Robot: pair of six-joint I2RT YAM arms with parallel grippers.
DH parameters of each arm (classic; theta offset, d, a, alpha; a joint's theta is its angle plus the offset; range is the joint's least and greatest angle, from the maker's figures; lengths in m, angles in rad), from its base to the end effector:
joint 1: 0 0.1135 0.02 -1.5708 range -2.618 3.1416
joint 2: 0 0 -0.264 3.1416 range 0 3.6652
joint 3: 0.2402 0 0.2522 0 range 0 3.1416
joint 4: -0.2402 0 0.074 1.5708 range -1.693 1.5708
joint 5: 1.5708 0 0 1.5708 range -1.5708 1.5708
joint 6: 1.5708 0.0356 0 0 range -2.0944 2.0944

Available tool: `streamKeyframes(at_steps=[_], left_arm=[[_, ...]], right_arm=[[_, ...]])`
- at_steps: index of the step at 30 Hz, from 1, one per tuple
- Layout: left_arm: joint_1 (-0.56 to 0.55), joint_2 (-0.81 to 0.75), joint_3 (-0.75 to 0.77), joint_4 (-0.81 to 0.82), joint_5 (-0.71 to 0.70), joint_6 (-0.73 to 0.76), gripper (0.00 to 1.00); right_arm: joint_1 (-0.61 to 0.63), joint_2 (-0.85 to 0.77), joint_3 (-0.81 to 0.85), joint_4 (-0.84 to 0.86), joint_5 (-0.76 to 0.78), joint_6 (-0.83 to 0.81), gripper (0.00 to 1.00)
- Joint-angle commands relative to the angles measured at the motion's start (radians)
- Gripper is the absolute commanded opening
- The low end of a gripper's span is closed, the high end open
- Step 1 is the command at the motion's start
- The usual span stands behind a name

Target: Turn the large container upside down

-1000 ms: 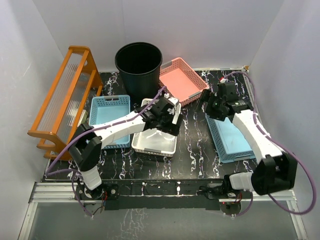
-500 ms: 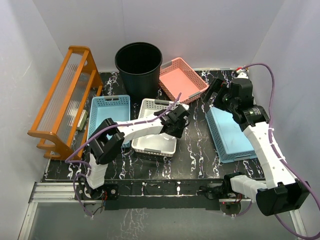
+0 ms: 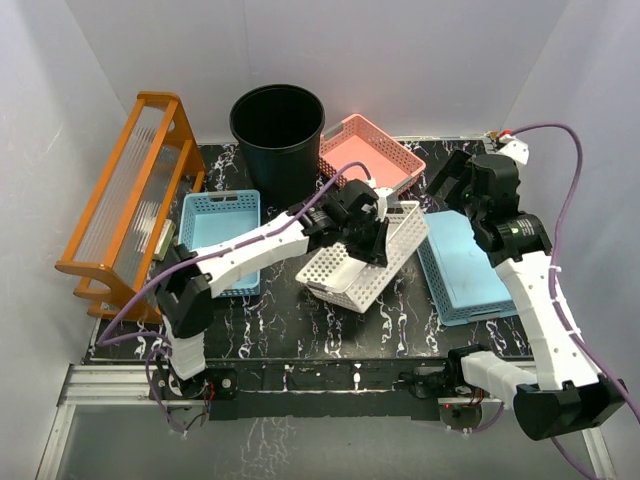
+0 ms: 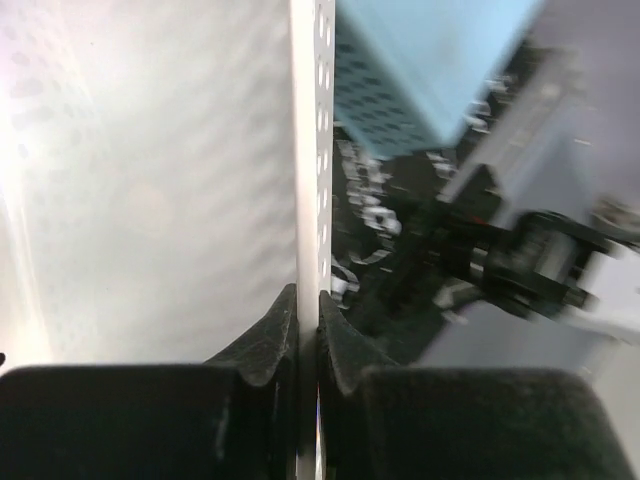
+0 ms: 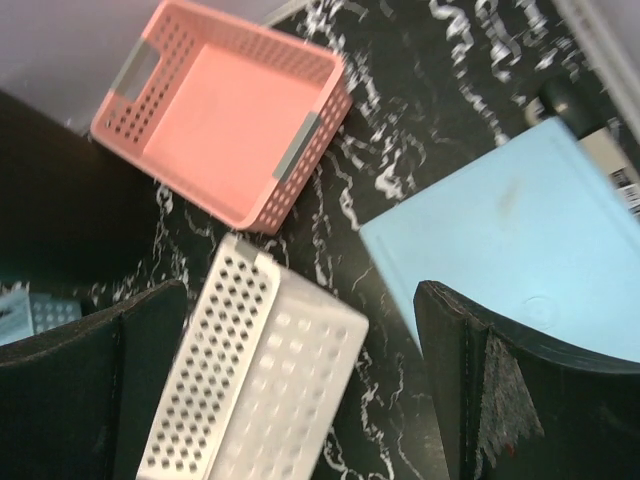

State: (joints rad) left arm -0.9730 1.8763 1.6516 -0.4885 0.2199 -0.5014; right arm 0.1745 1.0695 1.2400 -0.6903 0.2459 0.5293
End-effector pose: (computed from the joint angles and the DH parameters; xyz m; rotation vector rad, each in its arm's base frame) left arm 0.2377 -0.3630 0.2980 0.6998 2.3778 -0.9631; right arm 0.2167 0.0294 0.3918 0.5120 2.0140 0.1739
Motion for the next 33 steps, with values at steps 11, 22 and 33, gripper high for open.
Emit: streamKeyframes(at_steps=[11, 22, 33], left_arm=[[0.207, -0.224, -0.389, 0.842, 0.637, -0.646, 0.0], [0.299, -0.204, -0.625, 1.338, 0.691, -1.035, 0.0], [0.351, -0.042, -0.841, 1.966, 0.657, -1.437, 0.0]], right_arm=[[-0.003, -0.077, 0.163, 0.014, 0.258, -0.06, 0.98], [-0.003, -0.071, 0.123, 0.025, 0.21, -0.043, 0.98], [-0.003, -0.036, 0.057, 0.018, 0.003, -0.049, 0.98]])
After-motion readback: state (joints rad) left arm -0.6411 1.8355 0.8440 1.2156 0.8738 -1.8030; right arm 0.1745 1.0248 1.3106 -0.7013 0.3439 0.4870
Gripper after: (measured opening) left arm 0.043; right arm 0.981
